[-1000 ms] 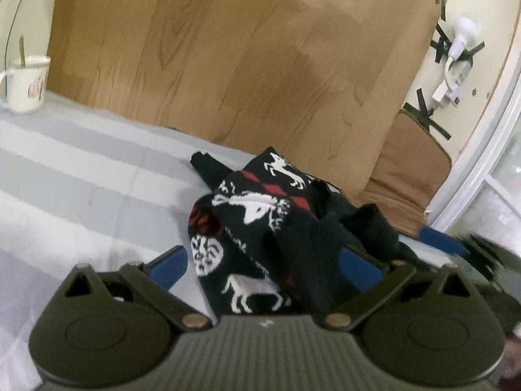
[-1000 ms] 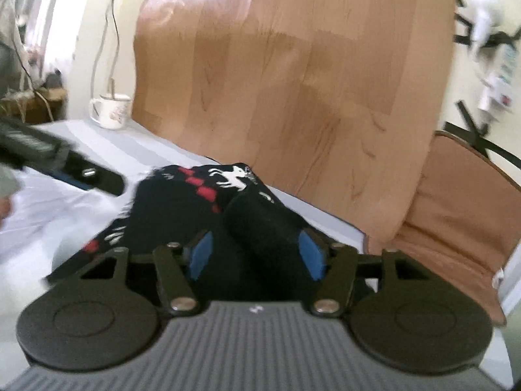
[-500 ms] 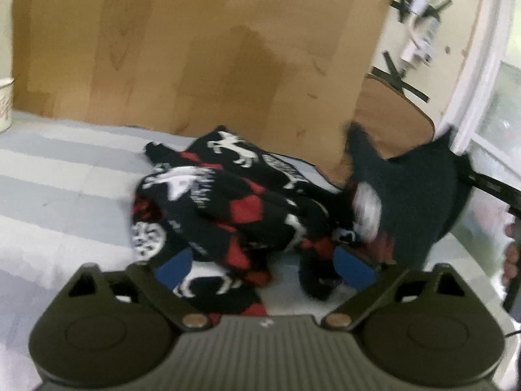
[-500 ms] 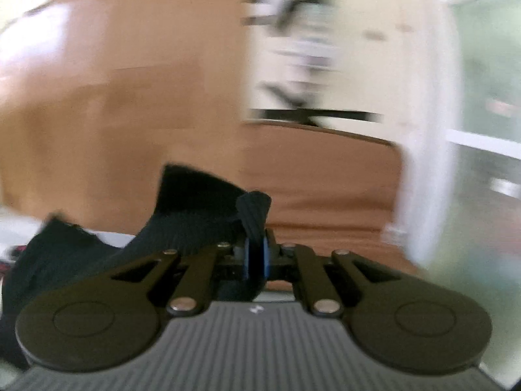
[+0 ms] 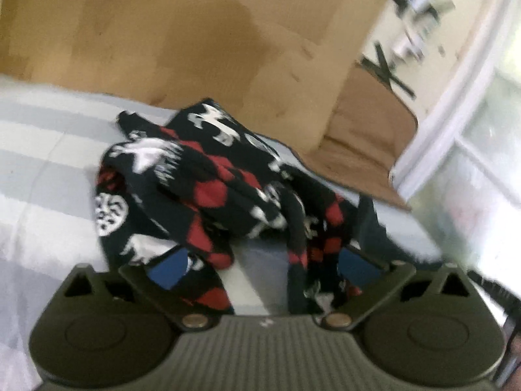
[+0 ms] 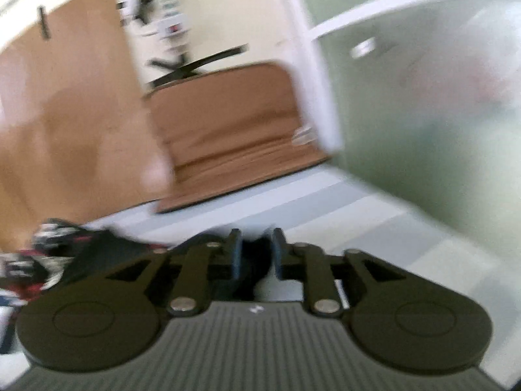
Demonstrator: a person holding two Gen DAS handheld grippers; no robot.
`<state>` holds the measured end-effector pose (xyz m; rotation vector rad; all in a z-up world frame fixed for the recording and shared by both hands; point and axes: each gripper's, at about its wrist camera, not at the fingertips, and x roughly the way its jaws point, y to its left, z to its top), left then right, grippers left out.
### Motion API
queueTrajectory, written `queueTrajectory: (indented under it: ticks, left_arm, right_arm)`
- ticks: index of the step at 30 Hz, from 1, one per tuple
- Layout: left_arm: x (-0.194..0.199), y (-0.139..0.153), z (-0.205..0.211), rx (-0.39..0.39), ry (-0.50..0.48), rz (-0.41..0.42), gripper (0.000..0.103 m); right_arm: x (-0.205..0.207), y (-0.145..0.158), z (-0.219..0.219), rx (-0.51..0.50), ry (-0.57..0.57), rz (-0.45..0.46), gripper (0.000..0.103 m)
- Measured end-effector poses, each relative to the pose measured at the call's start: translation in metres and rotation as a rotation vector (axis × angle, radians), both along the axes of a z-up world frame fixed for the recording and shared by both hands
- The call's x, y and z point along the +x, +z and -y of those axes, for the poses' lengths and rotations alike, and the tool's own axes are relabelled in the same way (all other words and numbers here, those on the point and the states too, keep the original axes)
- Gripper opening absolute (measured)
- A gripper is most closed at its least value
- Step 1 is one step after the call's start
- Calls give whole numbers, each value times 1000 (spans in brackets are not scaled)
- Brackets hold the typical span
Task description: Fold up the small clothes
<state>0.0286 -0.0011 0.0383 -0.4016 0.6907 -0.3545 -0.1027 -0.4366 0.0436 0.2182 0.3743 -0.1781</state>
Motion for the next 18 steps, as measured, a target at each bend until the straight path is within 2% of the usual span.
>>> queueTrajectory:
  ticks: [1, 3, 5, 6, 7, 9, 10, 11, 12, 14, 15, 16, 17, 18]
  left_arm:
    - [3, 1, -6, -27, 13, -8, 103]
    - [7, 0, -9, -46, 33, -21, 103]
    - [14, -2, 2, -39, 22, -44, 103]
    - [15, -3, 11, -30, 4, -51, 102]
    - [16, -6, 21, -13, -16, -58, 100]
    - [19, -13, 43, 48, -49, -84, 89]
    - [21, -18, 52, 76, -58, -111, 73]
    - [23, -22, 59, 104, -53, -117, 62]
    - [20, -22, 64, 152, -24, -89, 51]
    - [20, -23, 66, 192, -7, -95, 13]
    - [21, -25, 62, 154, -29, -120, 8]
    - [21, -26, 56, 118, -25, -139, 8]
    - [18, -25, 50, 104, -13, -135, 8]
    - [15, -22, 43, 99, -17, -116, 8]
  right_arm:
    - [-1, 5, 4, -14, -34, 15, 27]
    - [1, 16, 9, 27, -29, 55, 28]
    - [13, 23, -7, 26, 73, 57, 42]
    - [23, 24, -21, 3, 144, 42, 60]
    - [32, 24, -38, -33, 219, 18, 71]
    - [50, 17, -76, -125, 351, -31, 76]
    - [56, 10, -90, -173, 399, -51, 80]
    - [63, 2, -103, -221, 440, -75, 83]
    - [66, -7, -112, -255, 472, -100, 88]
    - [87, -21, -119, -270, 518, -160, 87]
    - [94, -29, -120, -251, 538, -193, 78]
    - [102, -36, -121, -212, 564, -230, 57]
    - [102, -39, -124, -196, 571, -238, 49]
    - [93, -39, -129, -222, 569, -222, 28]
